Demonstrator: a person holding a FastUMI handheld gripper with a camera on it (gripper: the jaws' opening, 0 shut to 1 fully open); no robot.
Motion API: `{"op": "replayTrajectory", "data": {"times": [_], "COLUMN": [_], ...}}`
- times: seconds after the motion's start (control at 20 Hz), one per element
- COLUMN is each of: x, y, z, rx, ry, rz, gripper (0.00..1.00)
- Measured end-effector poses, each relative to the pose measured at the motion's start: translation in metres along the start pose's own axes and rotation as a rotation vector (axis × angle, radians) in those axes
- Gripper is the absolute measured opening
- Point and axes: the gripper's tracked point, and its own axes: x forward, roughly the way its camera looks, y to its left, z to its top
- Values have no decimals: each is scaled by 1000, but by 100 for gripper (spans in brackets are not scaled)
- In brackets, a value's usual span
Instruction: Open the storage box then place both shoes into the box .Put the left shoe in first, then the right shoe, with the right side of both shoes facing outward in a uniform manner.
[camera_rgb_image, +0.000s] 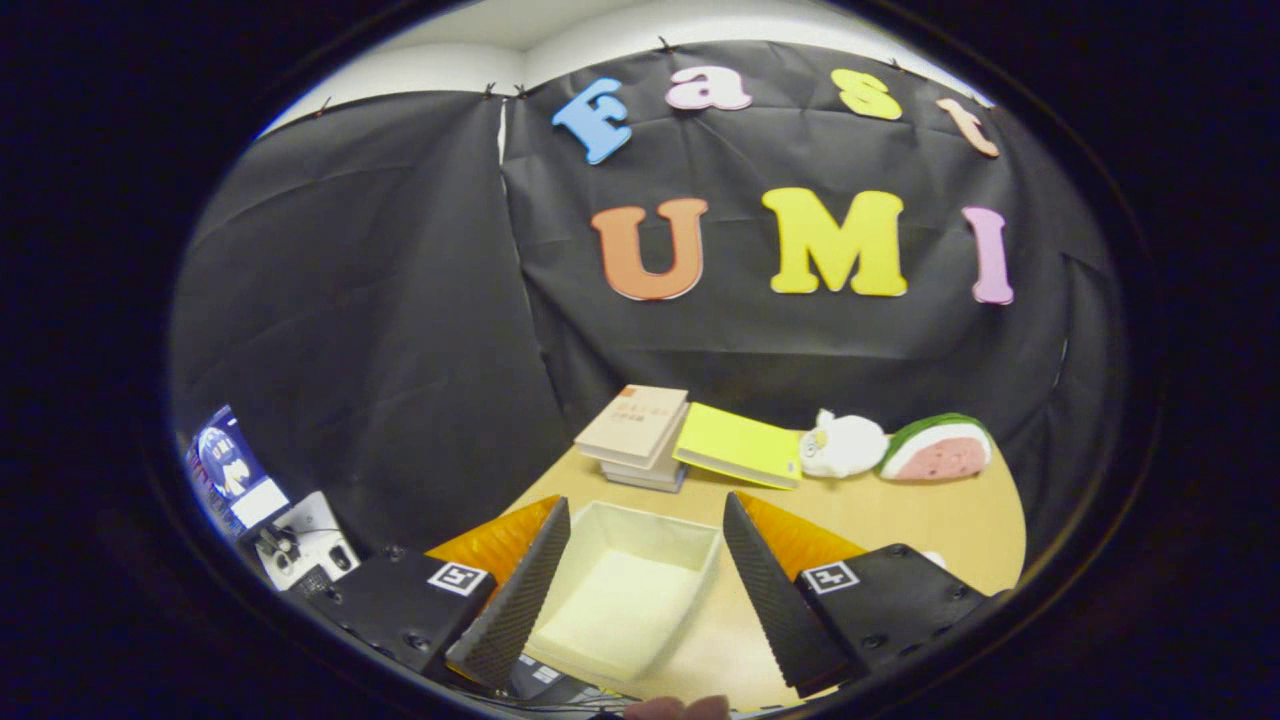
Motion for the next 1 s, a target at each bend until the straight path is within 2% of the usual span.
{"op": "replayTrajectory", "data": {"times": [0.35,0.5,0.65,1.0], "x": [-32,-29,-5,52], "y": [-133,-170,-201,-232], "z": [-44,-84,-143,-258], "rx": [58,103,132,208], "ry": [48,126,268,636], "rz": [-189,-222,-228,-153], "gripper": [99,99,99,99]}}
